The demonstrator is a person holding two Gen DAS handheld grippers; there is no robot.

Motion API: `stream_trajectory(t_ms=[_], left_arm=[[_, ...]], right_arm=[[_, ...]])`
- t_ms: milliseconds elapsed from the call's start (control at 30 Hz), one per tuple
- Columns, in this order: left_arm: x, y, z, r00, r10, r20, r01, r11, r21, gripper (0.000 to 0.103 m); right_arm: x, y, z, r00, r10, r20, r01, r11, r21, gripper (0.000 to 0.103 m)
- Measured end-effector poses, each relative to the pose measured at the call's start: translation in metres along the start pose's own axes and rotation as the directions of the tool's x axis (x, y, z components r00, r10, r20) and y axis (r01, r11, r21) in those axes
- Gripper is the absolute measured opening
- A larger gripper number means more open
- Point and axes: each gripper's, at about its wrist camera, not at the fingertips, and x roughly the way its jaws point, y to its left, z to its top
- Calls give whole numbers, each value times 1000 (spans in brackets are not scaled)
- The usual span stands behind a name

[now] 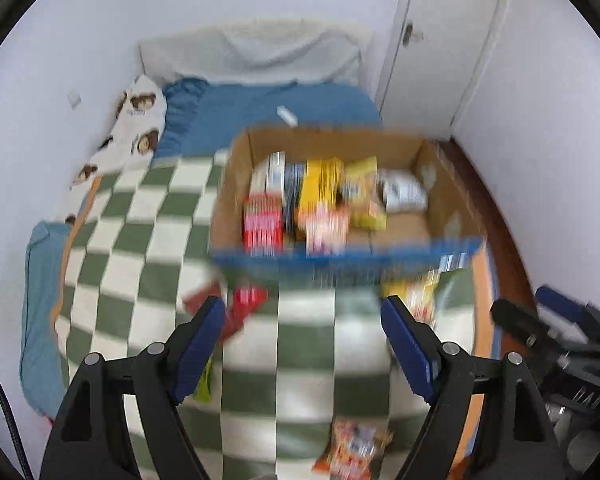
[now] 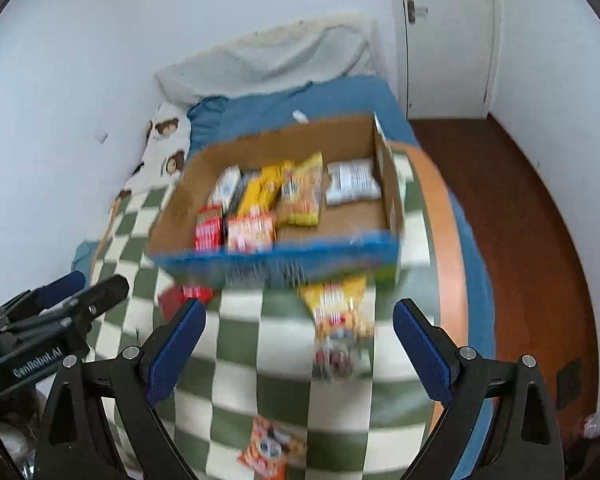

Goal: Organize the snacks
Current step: 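Withdraw both tools from the box back toward the mat, then grasp the panda-print snack bag with left tool while right tool grasps the yellow guoba bag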

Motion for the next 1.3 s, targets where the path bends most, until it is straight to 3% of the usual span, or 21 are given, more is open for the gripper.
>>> stream_trajectory(t_ms=[67,100,133,167,233,400,433,500,533,567,600,733,967,1100,1167,1300], left_arm=[[21,-6,-33,995,-7,-101,9,1000,18,80],[32,-7,-47,987,-16,-158,21,999,27,79],[53,-14,-69,963,-45,-266,58,998,39,79],[64,-18,-83,944,-64,-323,83,996,45,79],[87,-34,-117,899,-82,-430,129,988,81,79],[131,-65,-167,816,-78,-573,193,971,143,79],[146,-72,-175,791,-65,-608,196,969,151,79],[164,-77,-185,768,-65,-637,197,970,139,75],[168,-77,-186,779,-47,-625,176,973,146,68],[170,-77,-184,790,-32,-612,157,976,151,52],[171,-75,-182,797,-31,-603,148,978,145,49],[170,-55,-154,838,-10,-545,70,994,90,48],[187,-14,-94,877,28,-479,-62,997,-54,48],[196,-6,-75,889,29,-456,-88,990,-110,48],[198,-4,-72,892,24,-451,-89,988,-123,48],[197,-4,-68,896,11,-444,-68,991,-114,48]], right_arm=[[10,-7,-21,999,-1,-43,2,1000,11,92],[18,-14,-36,997,10,-77,-8,1000,26,78],[25,-19,-46,994,15,-106,-11,999,36,70],[34,-26,-58,989,23,-147,-15,998,54,65],[46,-36,-79,981,33,-191,-18,996,82,65],[59,-63,-115,969,23,-245,14,989,147,65],[62,-67,-119,967,21,-254,19,988,155,65],[70,-73,-119,963,23,-267,22,986,165,68],[73,-74,-118,963,27,-270,18,986,163,69],[76,-75,-117,963,27,-270,16,987,158,70],[78,-75,-113,963,26,-268,13,989,144,73],[101,-70,-89,968,30,-248,-6,995,97,76],[155,-58,-29,976,45,-215,-32,997,64,76],[195,-46,-13,966,-22,-259,25,1000,9,75],[206,-44,-13,961,-16,-276,22,1000,16,60],[204,-38,-22,952,-36,-303,34,999,-11,55]])
